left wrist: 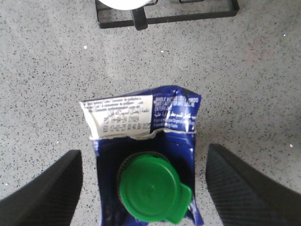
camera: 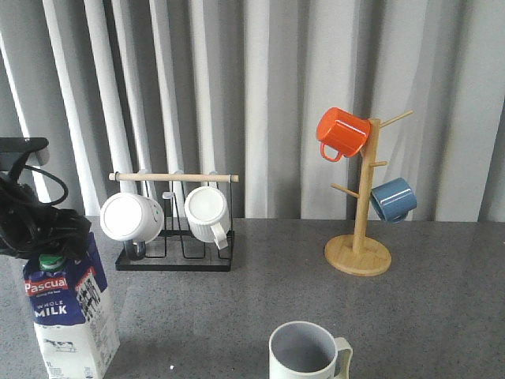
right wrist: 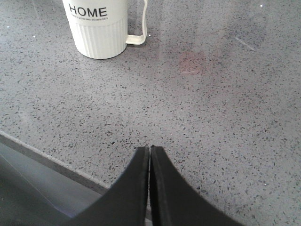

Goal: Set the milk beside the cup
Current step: 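Lift the milk carton and carry it toward the HOME mug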

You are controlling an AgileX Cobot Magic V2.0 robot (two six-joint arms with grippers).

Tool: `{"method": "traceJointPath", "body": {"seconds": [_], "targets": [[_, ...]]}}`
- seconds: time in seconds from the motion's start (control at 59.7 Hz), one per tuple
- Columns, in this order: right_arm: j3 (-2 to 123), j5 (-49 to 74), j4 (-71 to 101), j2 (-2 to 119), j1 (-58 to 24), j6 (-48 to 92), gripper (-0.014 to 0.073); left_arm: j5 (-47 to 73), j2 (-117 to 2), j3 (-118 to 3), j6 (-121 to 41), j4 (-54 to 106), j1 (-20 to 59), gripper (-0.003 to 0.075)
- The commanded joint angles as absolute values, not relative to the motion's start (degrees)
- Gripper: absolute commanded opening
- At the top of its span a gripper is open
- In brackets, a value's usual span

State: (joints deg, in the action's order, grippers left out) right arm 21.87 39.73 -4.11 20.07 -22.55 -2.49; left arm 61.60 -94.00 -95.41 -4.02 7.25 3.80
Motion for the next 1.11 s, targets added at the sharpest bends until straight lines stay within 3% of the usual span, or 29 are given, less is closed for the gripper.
{"method": "traceJointPath", "body": {"seconds": [0.0, 0.235, 0.553, 0.704, 0.905, 1.089], "targets": [[23.23, 35.75, -4.44, 20.56, -22.64, -2.41, -0.0006, 60.58, -93.39, -97.35, -3.57, 8.01, 3.92, 0.0517], [23.23, 35.75, -4.44, 20.56, -22.64, -2.41, -0.0006, 61.35, -95.51, -97.35, -3.57, 8.04, 3.92, 0.0459], [23.23, 35.71, -4.44, 20.56, -22.64, -2.41, -0.0006, 62.51, -94.03, -98.99, -3.64, 11.11, 4.08, 0.0112], [23.23, 35.71, -4.44, 20.56, -22.64, -2.41, -0.0006, 62.92, -93.02, -103.66, -6.88, 20.16, 4.16, 0.0004], [23.23, 35.71, -4.44, 20.56, -22.64, -2.41, -0.0006, 64.52, -93.97, -112.72, -11.33, 31.92, 6.98, -0.0008], [23.23, 35.71, -4.44, 20.56, -22.64, -2.41, -0.0006, 67.41, -97.32, -119.31, -9.13, 29.22, 11.6, -0.0008]]}}
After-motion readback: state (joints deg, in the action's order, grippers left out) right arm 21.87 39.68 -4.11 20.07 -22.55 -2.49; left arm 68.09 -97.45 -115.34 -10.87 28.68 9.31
